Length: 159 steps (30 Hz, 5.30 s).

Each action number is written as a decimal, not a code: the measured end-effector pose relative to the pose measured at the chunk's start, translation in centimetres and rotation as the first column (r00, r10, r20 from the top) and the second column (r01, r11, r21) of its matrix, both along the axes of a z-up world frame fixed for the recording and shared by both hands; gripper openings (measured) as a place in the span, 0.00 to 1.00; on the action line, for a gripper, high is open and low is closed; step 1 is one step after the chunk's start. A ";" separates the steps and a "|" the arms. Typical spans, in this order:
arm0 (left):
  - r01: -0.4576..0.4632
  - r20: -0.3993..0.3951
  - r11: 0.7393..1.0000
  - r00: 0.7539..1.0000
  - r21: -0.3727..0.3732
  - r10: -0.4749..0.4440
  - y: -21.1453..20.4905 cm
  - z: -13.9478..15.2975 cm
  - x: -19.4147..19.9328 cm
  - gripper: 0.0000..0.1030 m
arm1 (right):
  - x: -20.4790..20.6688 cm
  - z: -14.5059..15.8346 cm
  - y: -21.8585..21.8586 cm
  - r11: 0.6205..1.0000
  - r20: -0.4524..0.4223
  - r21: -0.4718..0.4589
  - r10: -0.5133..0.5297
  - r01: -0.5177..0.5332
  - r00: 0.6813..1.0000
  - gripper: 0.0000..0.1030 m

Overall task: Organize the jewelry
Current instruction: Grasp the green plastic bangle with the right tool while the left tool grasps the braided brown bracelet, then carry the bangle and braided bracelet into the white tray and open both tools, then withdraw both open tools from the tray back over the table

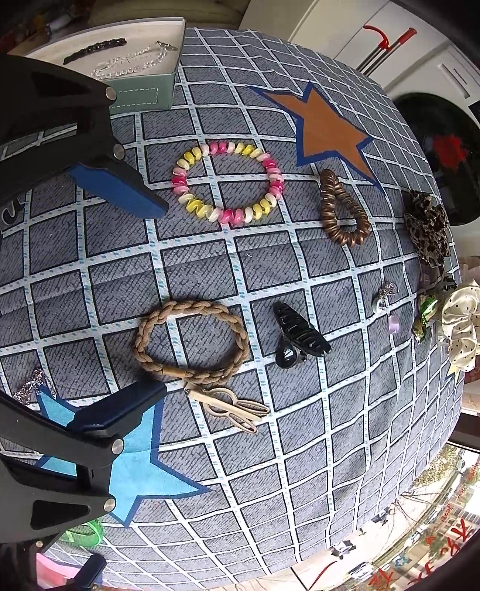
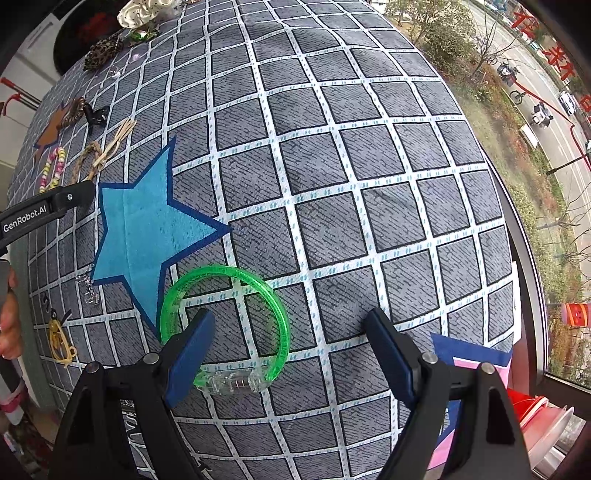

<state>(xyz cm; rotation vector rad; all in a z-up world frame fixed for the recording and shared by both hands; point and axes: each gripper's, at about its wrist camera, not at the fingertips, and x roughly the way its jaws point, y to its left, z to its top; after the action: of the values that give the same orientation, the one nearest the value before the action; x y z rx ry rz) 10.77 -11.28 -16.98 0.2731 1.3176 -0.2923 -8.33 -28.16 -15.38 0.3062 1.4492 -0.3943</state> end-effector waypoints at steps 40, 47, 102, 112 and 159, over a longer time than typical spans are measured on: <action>-0.077 0.031 0.983 0.996 -0.166 0.084 9.2 6.6 -5.0 0.17 | 4.0 5.7 5.8 0.995 0.138 0.054 0.074 -0.083 0.988 0.07; -0.198 0.049 0.968 0.977 -0.158 0.207 15.5 7.4 -6.4 0.17 | 6.1 6.3 11.5 0.968 0.171 0.065 0.229 -0.243 0.958 0.07; -0.585 0.034 0.811 0.811 0.019 0.584 34.7 0.0 -8.3 0.18 | 20.2 -2.1 43.1 0.684 0.053 0.057 0.726 -0.728 0.686 0.32; -0.575 0.020 0.817 0.818 0.035 0.575 34.3 0.5 -7.9 0.18 | 19.6 0.8 41.6 0.710 0.142 0.109 0.682 -0.696 0.717 0.44; -0.283 0.104 0.958 0.955 0.050 0.277 20.5 6.5 -7.1 1.00 | 9.7 5.5 17.4 0.943 0.210 0.166 0.252 -0.288 0.945 0.84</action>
<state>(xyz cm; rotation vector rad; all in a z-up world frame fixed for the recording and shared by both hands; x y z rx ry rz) 3.69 9.27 -10.51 0.1490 1.2530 0.0038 1.37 -10.80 -9.90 0.2866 1.3245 0.0023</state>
